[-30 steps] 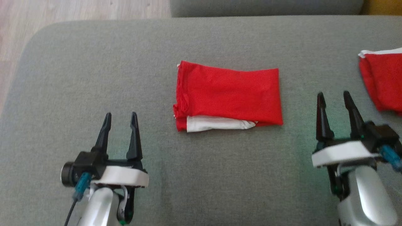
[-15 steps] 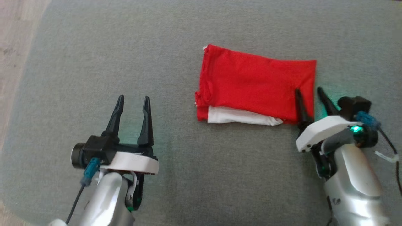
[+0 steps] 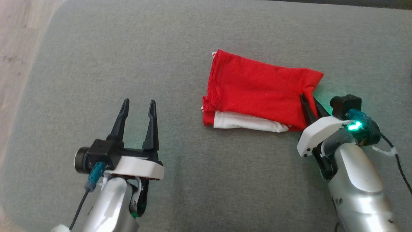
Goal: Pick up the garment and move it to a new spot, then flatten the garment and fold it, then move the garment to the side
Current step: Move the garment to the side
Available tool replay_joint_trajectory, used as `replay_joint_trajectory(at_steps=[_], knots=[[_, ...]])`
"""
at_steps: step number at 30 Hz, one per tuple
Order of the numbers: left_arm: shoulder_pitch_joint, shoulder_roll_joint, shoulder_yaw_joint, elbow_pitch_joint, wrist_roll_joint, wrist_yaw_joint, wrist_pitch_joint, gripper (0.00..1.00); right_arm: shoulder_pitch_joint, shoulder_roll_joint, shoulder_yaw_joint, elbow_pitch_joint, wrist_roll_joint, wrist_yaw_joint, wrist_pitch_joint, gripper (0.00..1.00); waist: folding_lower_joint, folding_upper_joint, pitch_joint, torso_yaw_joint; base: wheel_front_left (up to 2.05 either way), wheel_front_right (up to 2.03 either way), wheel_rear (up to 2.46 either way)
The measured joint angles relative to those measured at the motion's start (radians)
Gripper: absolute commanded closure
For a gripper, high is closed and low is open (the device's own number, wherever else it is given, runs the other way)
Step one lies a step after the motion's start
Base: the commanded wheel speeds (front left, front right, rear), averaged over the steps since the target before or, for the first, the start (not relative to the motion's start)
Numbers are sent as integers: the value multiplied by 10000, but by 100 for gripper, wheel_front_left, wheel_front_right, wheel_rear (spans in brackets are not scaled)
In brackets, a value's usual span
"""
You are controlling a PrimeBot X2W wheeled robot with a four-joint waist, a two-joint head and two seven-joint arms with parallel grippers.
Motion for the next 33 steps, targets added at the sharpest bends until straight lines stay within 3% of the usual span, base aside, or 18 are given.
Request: replay_joint_trajectory(at_steps=[5, 10, 17, 20, 23, 26, 33], knots=[[52, 0, -23, 17, 192, -12, 0, 0, 9, -205, 334, -153, -755, 0, -213, 100, -1, 0, -292, -420, 0, 0, 0], [112, 2, 6, -10, 190, -4, 0, 0, 7, -1099, 940, -775, -988, -2, -180, 100, -1, 0, -523, -1077, 0, 0, 0], [96, 2, -31, -82, 205, -12, 0, 0, -199, -3411, 1707, -1526, -832, 0, 336, 100, -2, 0, -491, -2155, 0, 0, 0], [7, 2, -75, -130, 305, -19, 0, 0, -753, -4535, 1655, -1605, -731, -2, 397, 100, -1, 0, -167, -2399, 0, 0, 0], [-237, 0, -73, -130, 385, -33, 0, 0, -1513, -5214, 1344, -1559, -663, -2, 420, 100, 0, 0, 257, -2539, 0, 0, 0], [-587, -2, -46, -132, 389, -115, 0, 0, -2172, -5559, 874, -1258, -683, 0, 412, 100, 1, 0, 714, -2621, 0, 0, 0], [-933, -8, -21, -102, 487, -207, 0, 0, -2469, -5662, -13, -447, -1427, 0, 640, 100, 2, 0, 1463, -2594, 0, 0, 0]])
